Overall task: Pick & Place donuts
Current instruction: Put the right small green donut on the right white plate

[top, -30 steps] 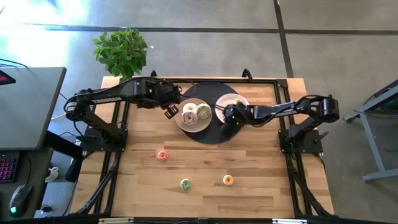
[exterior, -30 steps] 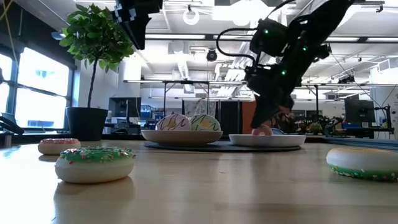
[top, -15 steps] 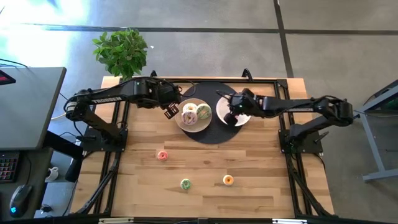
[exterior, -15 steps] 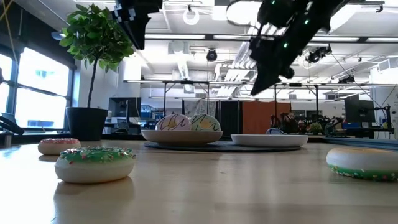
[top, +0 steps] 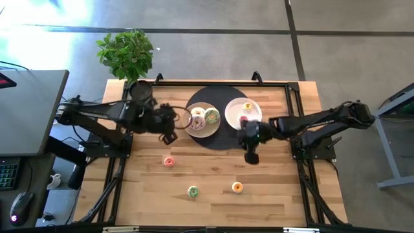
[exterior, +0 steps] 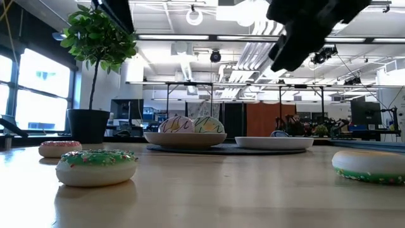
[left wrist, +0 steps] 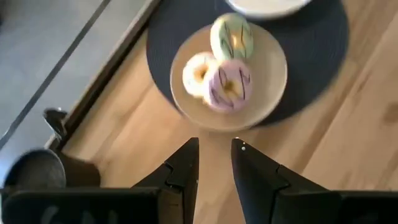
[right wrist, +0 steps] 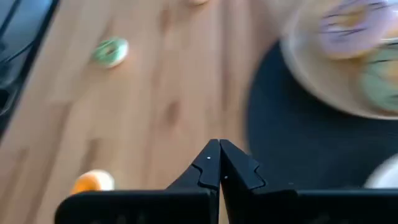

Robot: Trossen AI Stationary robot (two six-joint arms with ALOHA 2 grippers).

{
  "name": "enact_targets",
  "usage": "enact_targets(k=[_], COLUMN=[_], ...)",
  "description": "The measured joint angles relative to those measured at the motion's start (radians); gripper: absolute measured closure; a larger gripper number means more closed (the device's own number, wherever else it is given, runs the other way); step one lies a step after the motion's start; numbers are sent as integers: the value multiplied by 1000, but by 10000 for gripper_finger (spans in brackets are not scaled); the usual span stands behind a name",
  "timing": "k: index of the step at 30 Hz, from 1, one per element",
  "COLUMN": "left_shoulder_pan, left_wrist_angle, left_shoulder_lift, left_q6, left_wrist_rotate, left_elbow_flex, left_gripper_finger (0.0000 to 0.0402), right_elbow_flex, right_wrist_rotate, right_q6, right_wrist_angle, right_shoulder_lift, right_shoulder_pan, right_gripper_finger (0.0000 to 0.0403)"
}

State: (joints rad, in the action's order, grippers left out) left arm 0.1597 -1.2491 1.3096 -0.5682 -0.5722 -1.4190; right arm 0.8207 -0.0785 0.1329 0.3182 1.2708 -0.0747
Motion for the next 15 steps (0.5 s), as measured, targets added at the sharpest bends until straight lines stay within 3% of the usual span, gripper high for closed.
enact_targets(k=[5,12,15], left_shoulder_pan=[56,70,71], left_wrist_angle=[138,469,524], left_shoulder_lift=[-53,-72,-71], left_q6=[-23,-15,-16], left_wrist_rotate=[23,134,165], left_elbow_flex=[161,362,419], left_gripper_finger=[312,312,312], right_elbow_flex=[-1,-1,-1], right_wrist_rotate=[-9,2,4], right_q6=[73,167,235], right_wrist_angle=[-3,-44,-65], right_shoulder_lift=[58,144,202], right_shoulder_pan=[-141,-265,-305], right_gripper_finger=[382,309,281])
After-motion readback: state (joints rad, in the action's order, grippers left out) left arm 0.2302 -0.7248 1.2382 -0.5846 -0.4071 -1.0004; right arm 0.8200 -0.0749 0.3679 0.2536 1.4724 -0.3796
